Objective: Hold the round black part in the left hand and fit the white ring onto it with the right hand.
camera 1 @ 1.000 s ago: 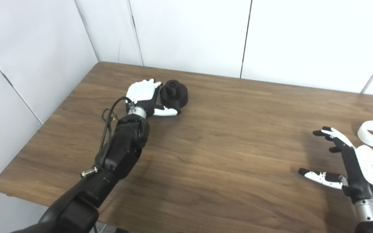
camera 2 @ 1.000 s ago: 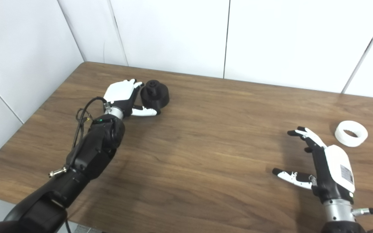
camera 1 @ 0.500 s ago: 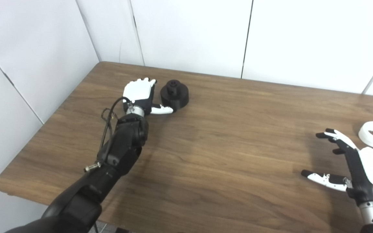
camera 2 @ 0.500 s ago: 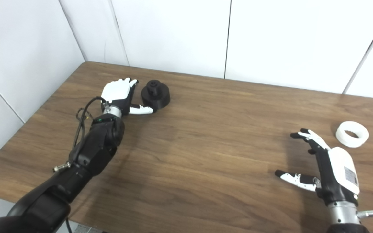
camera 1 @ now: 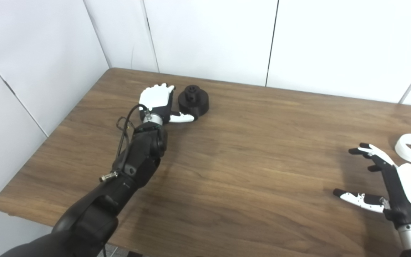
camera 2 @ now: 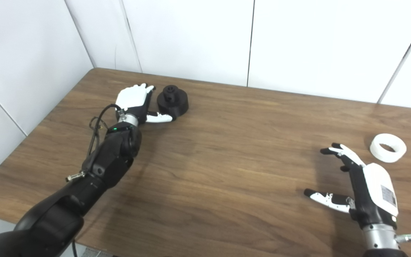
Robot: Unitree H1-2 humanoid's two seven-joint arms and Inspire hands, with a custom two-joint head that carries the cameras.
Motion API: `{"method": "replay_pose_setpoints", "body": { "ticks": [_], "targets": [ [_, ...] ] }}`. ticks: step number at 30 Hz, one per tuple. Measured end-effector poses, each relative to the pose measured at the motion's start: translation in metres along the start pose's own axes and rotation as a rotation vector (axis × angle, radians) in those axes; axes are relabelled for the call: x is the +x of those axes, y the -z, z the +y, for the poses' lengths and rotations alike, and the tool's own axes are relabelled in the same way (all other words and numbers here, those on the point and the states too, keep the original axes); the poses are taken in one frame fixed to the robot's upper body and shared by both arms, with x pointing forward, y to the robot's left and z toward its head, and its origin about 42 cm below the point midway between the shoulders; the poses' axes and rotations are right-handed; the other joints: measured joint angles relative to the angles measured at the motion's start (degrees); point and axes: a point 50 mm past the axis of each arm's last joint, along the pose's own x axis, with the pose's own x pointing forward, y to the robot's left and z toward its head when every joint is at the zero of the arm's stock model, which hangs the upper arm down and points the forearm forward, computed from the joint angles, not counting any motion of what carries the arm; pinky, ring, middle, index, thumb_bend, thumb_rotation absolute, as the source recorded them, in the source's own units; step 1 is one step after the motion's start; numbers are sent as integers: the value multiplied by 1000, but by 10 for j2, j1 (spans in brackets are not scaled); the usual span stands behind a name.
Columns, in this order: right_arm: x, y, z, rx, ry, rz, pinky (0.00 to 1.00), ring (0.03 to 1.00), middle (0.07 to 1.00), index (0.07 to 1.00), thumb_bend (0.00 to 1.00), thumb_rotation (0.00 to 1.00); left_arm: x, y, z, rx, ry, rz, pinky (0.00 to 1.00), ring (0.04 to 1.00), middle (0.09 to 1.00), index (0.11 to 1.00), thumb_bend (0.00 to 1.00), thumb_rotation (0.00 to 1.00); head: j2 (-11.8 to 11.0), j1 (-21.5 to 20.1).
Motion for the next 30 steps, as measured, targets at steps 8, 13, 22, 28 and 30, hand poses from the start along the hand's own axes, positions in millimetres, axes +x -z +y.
{"method": "replay_pose_setpoints", "body": {
  "ticks": [8,13,22,28,30],
  "targets": [
    [0,0,-1,0,2,1,664,805,859,733,771,146,1,-5,1,-42,14,-23,1000,1000,1000,863,1000,556,3,-1],
    [0,-1,-2,0,3,-2,666,805,859,734,771,134,0,-9,2,-90,23,-67,1000,1000,1000,804,1000,508,5,-1],
    [0,-1,-2,-1,3,-1,669,804,857,732,775,125,-5,-12,3,-169,-31,-109,1000,1000,1000,640,930,298,6,1],
    [0,0,-2,0,6,0,667,804,857,734,770,143,-6,-16,4,-186,-86,-136,1000,1000,1000,584,872,237,10,-1],
    [0,0,-3,0,6,1,673,808,857,734,767,138,-6,-17,4,-189,-96,-142,1000,1000,1000,547,744,177,10,-1]
  ]
}}
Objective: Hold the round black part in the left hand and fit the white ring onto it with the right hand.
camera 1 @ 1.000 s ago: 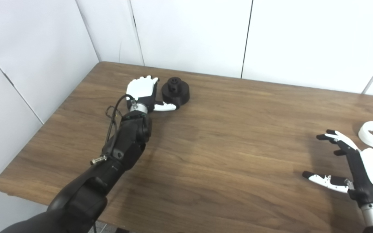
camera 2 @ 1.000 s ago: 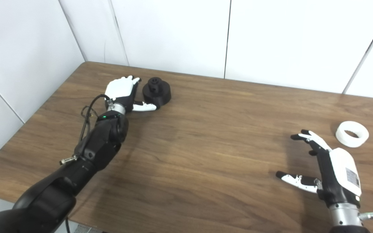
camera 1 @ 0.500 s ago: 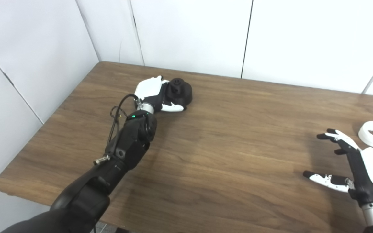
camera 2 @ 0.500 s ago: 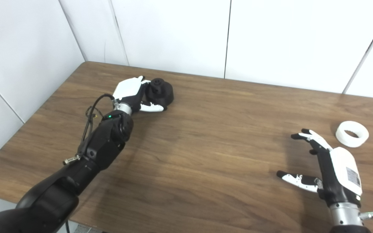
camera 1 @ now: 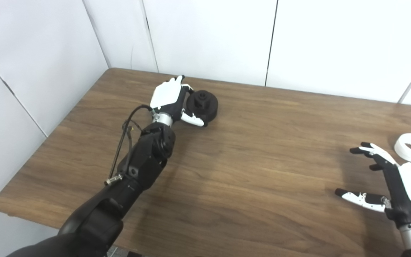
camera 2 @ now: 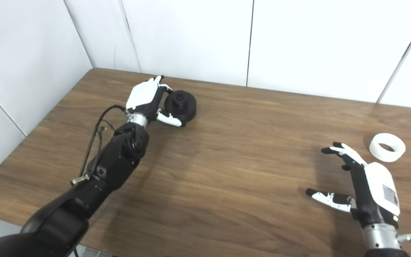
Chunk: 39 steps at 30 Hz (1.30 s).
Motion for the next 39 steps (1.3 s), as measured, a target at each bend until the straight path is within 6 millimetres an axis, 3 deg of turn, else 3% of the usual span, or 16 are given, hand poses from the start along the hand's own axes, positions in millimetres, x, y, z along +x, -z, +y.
{"method": "replay_pose_setpoints", "body": {
  "ticks": [2,5,11,26,32,39],
  "targets": [
    [0,0,0,0,0,0,675,810,858,734,765,140,-1,0,-1,-5,-8,-4,1000,1000,1000,507,580,106,1,-1],
    [0,0,-1,0,2,1,676,811,858,733,764,141,-1,-2,-1,-27,-19,-19,1000,1000,1000,495,529,85,3,-8],
    [0,0,-2,0,6,-1,682,814,857,732,756,148,-11,-10,-3,-38,-29,-61,1000,1000,1000,493,520,83,6,-22],
    [4,-9,-10,-4,28,-35,664,794,846,724,751,141,-84,-61,-26,-139,50,-226,1000,1000,1000,495,520,82,18,-42],
    [6,-16,-15,-16,38,-52,666,798,850,728,748,147,-102,-71,-27,-168,118,-278,1000,1000,1000,495,519,84,27,-72],
    [7,-22,-9,-32,36,-38,643,787,852,728,744,154,-125,-82,-29,-186,193,-355,1000,1000,1000,496,516,90,40,-140]
  ]
}}
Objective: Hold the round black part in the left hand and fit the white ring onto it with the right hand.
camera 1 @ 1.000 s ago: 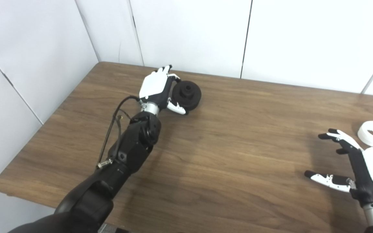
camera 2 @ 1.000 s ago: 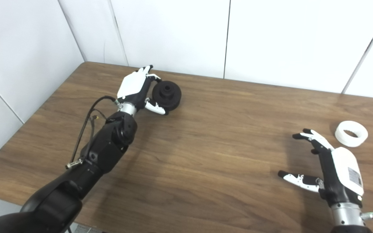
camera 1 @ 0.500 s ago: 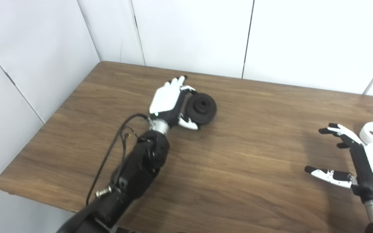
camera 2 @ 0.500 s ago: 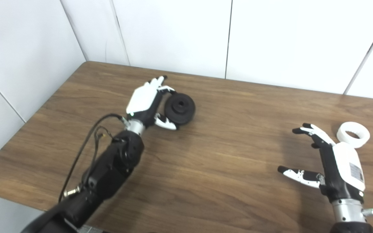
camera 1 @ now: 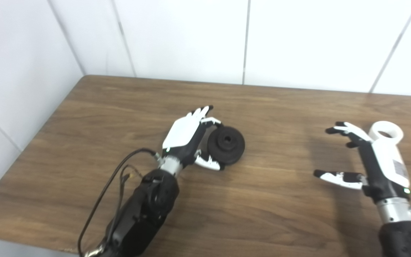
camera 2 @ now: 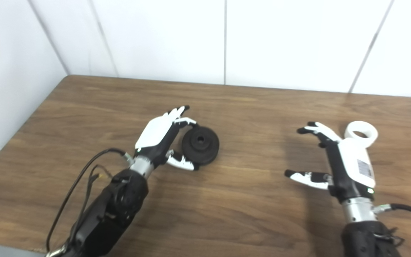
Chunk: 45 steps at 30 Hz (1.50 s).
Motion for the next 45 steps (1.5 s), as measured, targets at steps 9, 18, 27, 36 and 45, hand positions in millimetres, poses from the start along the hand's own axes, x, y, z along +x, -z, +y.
{"method": "replay_pose_setpoints", "body": {
  "ticks": [9,18,27,36,45],
  "targets": [
    [4,-5,2,-7,10,7,638,792,865,734,736,190,-17,-20,-24,1,118,-91,1000,1000,1000,641,1000,408,12,-33],
    [6,-10,-3,-17,30,7,628,785,866,738,724,211,-27,-47,-51,19,193,-157,1000,1000,1000,646,1000,419,19,-48],
    [6,-13,-2,-12,16,18,648,789,861,735,733,202,-27,-46,-50,30,192,-163,1000,1000,1000,643,1000,414,21,-117],
    [6,-22,1,-33,17,25,637,780,865,744,713,233,-28,-40,-45,15,196,-176,1000,1000,1000,637,994,360,18,-149],
    [6,-19,-1,-49,23,51,639,778,873,748,708,240,-30,-34,-42,10,183,-185,1000,1000,1000,633,999,374,-1,-235]
  ]
}}
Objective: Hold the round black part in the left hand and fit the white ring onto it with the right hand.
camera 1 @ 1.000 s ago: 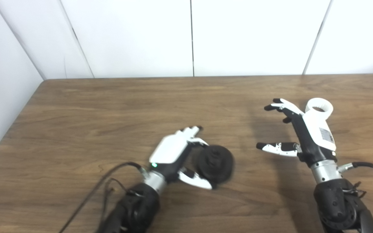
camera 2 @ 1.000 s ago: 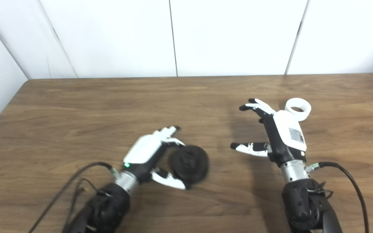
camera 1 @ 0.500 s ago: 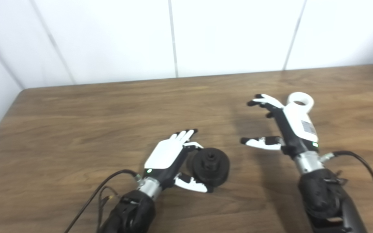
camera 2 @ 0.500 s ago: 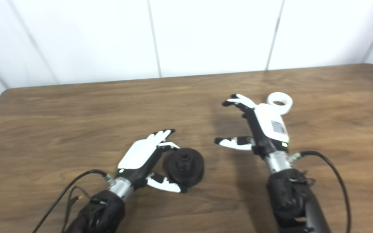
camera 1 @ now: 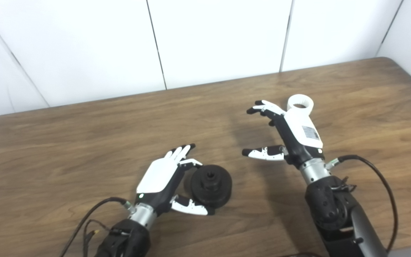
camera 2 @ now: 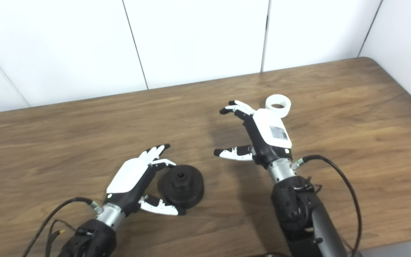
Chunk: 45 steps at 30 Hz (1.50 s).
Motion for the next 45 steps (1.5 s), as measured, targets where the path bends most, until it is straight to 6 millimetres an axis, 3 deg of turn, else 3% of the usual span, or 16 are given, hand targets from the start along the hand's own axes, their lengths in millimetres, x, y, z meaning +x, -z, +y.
{"method": "replay_pose_setpoints", "body": {
  "ticks": [6,10,13,20,22,27,34,39,45],
  "targets": [
    [4,16,-18,-51,43,43,666,805,876,753,710,232,-4,7,4,4,1,-3,1000,1000,1000,637,994,362,-15,-33],
    [10,34,-46,-128,100,73,655,804,873,752,714,234,-6,12,5,-12,2,-4,1000,1000,1000,637,992,359,-18,-34],
    [15,45,-65,-180,134,93,618,796,877,755,732,281,-6,14,4,-16,3,-9,1000,1000,1000,634,991,365,-19,-33],
    [28,58,-97,-306,180,131,648,831,897,755,779,383,-5,16,3,-15,1,-15,1000,1000,1000,631,991,371,-20,-29],
    [34,66,-99,-341,174,150,676,846,903,754,793,413,-5,16,3,-16,0,-15,1000,1000,1000,631,991,368,-20,-28],
    [47,75,-103,-402,118,224,852,957,986,826,848,520,-5,17,4,-16,0,-11,1000,1000,1000,632,985,367,-21,-26],
    [94,77,-111,-511,-57,284,832,984,1000,911,952,609,-5,17,4,-19,-1,-13,1000,1000,1000,629,989,356,-19,-15],
    [107,81,-99,-523,-179,319,848,992,1000,933,999,675,-5,16,3,-23,-3,-9,1000,1000,1000,629,992,357,-18,-8],
    [110,91,-81,-555,-287,337,845,1000,1000,935,1000,736,-6,17,3,-25,-4,-6,1000,1000,1000,628,995,356,-18,-3]
  ]
}}
